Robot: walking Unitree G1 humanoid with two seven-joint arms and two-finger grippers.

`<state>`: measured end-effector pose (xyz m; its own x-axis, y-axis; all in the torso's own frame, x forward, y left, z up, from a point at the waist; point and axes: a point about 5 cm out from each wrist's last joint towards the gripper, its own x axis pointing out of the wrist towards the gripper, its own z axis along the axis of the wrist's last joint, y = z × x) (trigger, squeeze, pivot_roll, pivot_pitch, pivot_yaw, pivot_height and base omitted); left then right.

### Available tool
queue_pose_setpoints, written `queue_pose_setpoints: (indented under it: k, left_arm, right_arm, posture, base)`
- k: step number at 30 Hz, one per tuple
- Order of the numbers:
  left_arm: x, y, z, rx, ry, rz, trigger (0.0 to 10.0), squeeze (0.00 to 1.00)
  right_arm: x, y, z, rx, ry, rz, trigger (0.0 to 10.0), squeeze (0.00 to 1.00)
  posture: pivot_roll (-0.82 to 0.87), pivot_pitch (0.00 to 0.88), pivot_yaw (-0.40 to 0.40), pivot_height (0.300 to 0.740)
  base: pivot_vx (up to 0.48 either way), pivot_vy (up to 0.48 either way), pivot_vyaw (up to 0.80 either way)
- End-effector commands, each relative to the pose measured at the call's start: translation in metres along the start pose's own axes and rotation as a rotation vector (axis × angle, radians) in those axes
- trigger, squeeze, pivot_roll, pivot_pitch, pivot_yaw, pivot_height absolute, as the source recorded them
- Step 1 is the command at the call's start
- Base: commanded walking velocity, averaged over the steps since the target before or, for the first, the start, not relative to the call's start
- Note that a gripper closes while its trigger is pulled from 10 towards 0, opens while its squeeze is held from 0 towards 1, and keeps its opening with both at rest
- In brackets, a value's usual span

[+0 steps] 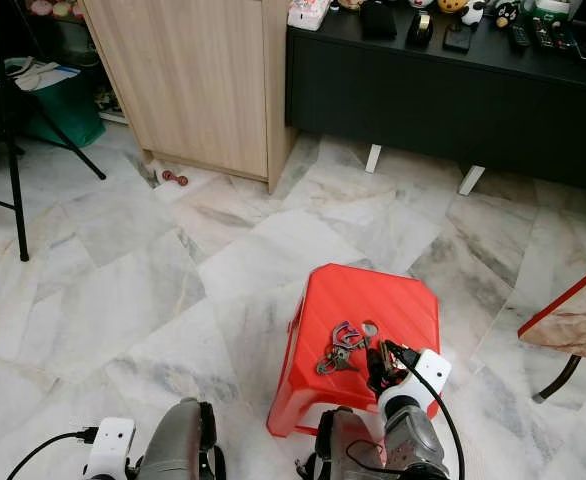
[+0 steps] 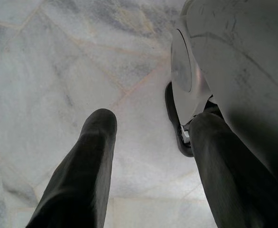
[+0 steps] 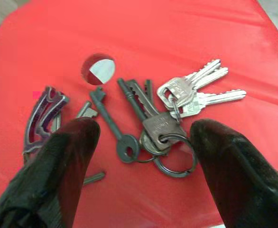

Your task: Hang keys on a hook

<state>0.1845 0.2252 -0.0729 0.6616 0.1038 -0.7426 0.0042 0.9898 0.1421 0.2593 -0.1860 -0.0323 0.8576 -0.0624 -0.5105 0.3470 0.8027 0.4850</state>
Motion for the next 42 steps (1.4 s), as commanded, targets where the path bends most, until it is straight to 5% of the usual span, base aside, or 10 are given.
queue_pose_setpoints:
  k: [1,42]
  left_arm:
    - [-0.003,-0.001,-0.011,-0.007,0.036,0.000,10.0,0.00]
    - [-0.018,0.003,-0.043,-0.041,0.046,0.034,10.0,0.00]
  right_arm:
    - [0.000,-0.003,-0.001,-0.007,0.018,-0.021,10.0,0.00]
    - [0.000,-0.004,-0.004,-0.067,0.056,-0.046,10.0,0.00]
  posture:
    - [0.11,0.177,-0.072,0.618]
    - [0.12,0.283,-0.098,0.618]
  base:
    - [0.000,0.000,0.00]
    - [0.000,0.000,0.00]
